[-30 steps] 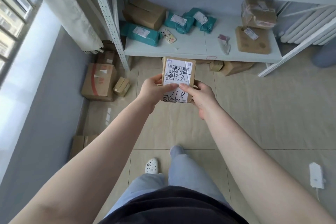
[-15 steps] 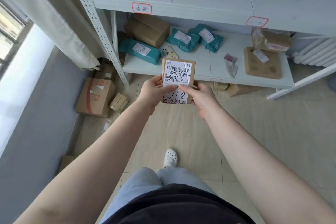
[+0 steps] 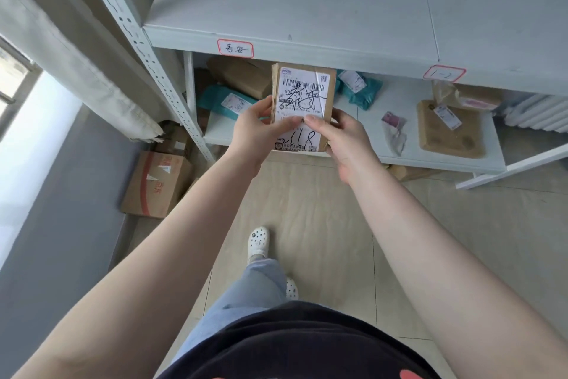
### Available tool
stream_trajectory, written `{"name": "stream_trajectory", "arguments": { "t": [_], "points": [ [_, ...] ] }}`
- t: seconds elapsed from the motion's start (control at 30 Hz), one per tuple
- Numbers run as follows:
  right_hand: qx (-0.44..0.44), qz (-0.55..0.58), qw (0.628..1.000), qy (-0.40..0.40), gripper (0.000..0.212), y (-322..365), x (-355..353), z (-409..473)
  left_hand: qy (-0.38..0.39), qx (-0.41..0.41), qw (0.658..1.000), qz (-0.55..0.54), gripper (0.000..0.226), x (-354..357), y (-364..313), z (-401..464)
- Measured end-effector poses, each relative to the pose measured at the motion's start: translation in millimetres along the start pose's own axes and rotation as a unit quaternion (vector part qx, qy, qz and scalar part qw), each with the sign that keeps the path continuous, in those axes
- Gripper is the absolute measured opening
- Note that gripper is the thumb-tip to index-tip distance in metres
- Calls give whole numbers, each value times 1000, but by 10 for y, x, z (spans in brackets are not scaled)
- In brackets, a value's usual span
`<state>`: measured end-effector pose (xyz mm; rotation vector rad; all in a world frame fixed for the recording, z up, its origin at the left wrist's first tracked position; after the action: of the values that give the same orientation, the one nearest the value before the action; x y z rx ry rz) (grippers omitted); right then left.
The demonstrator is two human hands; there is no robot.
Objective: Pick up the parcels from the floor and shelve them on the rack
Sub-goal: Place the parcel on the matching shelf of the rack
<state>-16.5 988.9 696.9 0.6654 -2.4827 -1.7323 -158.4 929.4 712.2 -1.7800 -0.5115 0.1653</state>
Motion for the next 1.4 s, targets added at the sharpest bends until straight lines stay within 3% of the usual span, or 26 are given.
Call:
{"name": "stream_trajectory", "arguments": {
  "t": [0.33, 0.63, 1.0, 1.17, 1.3, 1.4],
  "points": [
    [-39, 33, 997, -53, 23, 624, -40, 661, 42, 41, 998, -4, 40, 72, -517, 931],
    [-29, 26, 998, -55, 14, 816, -141, 1156, 59, 28, 998, 3, 31, 204, -643, 1442],
    [-42, 4, 999, -22, 25, 1203, -323, 2012, 8, 27, 1000, -14, 33, 447, -881, 2233],
    [-43, -25, 999, -14, 22, 1314, -406, 2425, -5, 9, 999, -53, 23, 563, -901, 2582],
    [-36, -34, 999, -2, 25, 1367, -430, 2646, -22, -4, 998, -64, 27, 613, -883, 2798],
    [-21, -40, 999, -2, 22, 1395, -430, 2798, -47, -10, 997, -52, 41, 641, -872, 2972]
  ]
}}
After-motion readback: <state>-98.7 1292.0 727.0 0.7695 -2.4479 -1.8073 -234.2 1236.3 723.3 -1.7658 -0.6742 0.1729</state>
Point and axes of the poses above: each hand's wrist, its own z-axis towards the middle knuckle, its own x-axis out of the palm, y = z × x, the point moved 2 cm from there along z, towards the middle knuckle, and after that the axes turned 13 degrees about -z, right-handed, at the moved point
